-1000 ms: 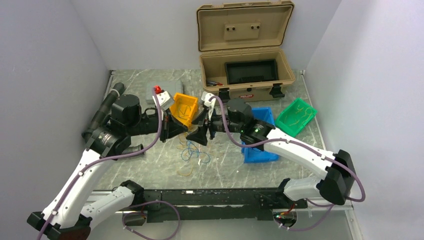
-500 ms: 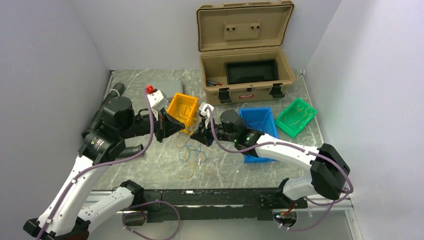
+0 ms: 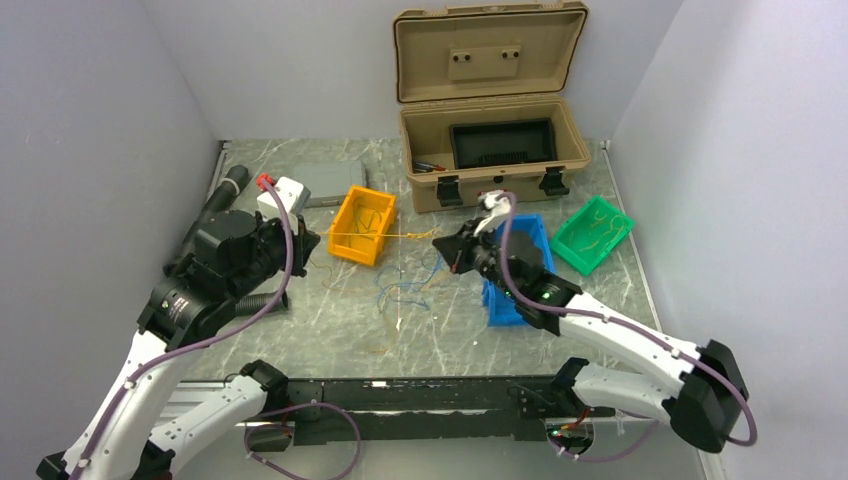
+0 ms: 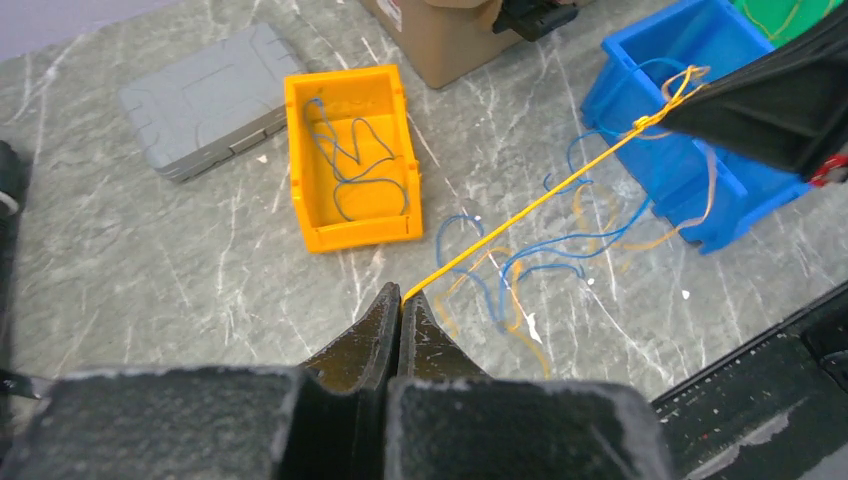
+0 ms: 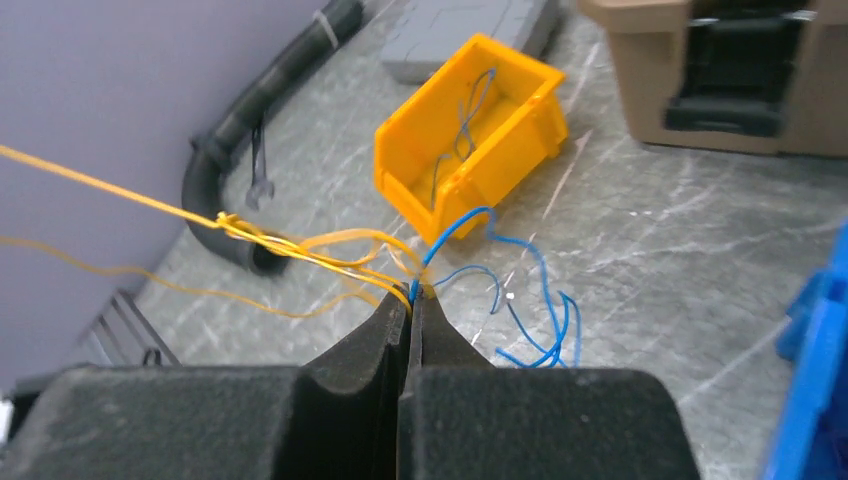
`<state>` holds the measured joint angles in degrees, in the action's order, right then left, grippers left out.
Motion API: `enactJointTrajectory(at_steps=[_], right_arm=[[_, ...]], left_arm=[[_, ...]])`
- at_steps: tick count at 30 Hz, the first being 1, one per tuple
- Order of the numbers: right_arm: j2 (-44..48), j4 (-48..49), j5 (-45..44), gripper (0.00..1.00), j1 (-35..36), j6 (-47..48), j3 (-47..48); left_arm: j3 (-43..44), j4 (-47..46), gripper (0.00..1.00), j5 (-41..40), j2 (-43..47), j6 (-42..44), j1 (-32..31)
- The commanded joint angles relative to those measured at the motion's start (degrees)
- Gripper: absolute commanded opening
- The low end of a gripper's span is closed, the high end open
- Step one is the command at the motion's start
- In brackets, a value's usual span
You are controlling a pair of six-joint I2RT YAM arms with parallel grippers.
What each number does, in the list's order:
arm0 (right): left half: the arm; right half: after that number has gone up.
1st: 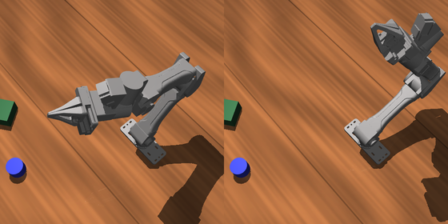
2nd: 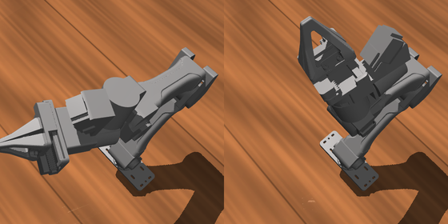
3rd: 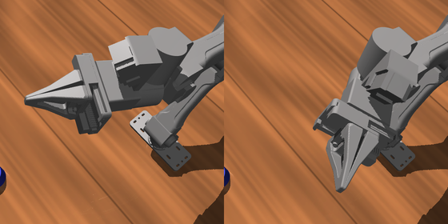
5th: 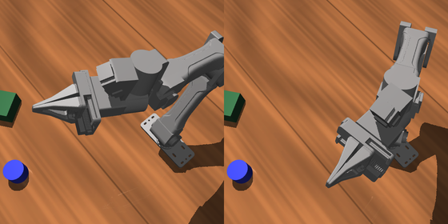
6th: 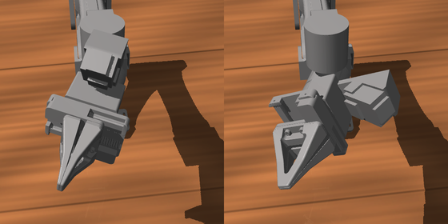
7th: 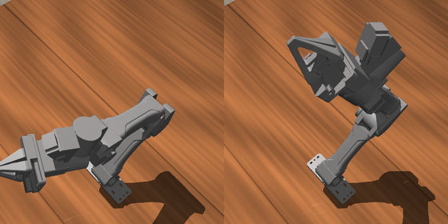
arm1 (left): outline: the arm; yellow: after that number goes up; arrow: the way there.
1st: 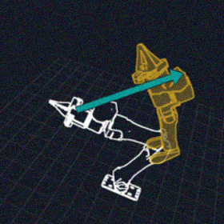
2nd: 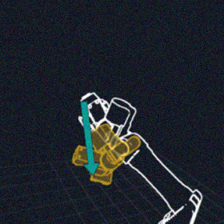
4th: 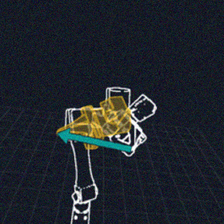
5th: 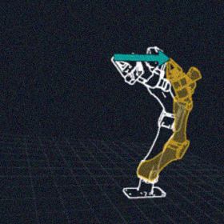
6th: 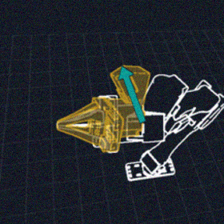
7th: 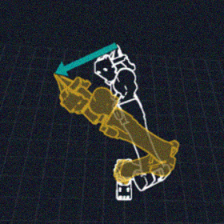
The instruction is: Untangle the cables
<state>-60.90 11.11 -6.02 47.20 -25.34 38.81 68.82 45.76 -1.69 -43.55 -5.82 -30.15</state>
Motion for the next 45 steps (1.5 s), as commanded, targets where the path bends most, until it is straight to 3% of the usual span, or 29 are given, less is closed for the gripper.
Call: enactJointTrajectory(at_steps=[1,15,23,25,29,35,40,45], right_arm=[[4.50,-20.90,-18.41,0.00,-8.77,-9.80,-4.52],[9.06,-29.08,-23.74,0.00,-10.24,-11.78,-1.26],[11.41,-35.43,-31.41,0.00,-10.96,-16.81,1.09],[12.03,-33.43,-28.27,0.00,-10.91,-14.40,1.01],[11.98,-25.59,-17.41,0.00,-10.82,-8.45,1.81],[7.16,-18.28,-3.68,0.00,-7.38,-2.58,7.09],[-0.83,-16.09,-4.30,0.00,2.74,1.42,14.56],[-5.25,-12.53,-0.64,0.00,6.25,1.67,17.61]], left_arm=[[3.27,-0.89,0.00,-21.62,3.65,1.51,1.38],[0.93,-1.98,0.00,-27.67,4.29,2.54,1.41],[0.97,-0.83,0.00,-37.89,3.48,3.50,1.78],[0.01,-2.06,0.00,-34.14,4.24,4.23,1.85],[-2.90,-7.27,0.00,-13.11,4.87,4.90,1.91],[-1.76,-9.55,0.00,11.30,-1.20,3.98,1.63],[-3.10,-16.09,0.00,16.91,-3.17,0.34,-1.16],[-1.96,-17.90,0.00,17.14,-5.29,-0.78,-5.77]])
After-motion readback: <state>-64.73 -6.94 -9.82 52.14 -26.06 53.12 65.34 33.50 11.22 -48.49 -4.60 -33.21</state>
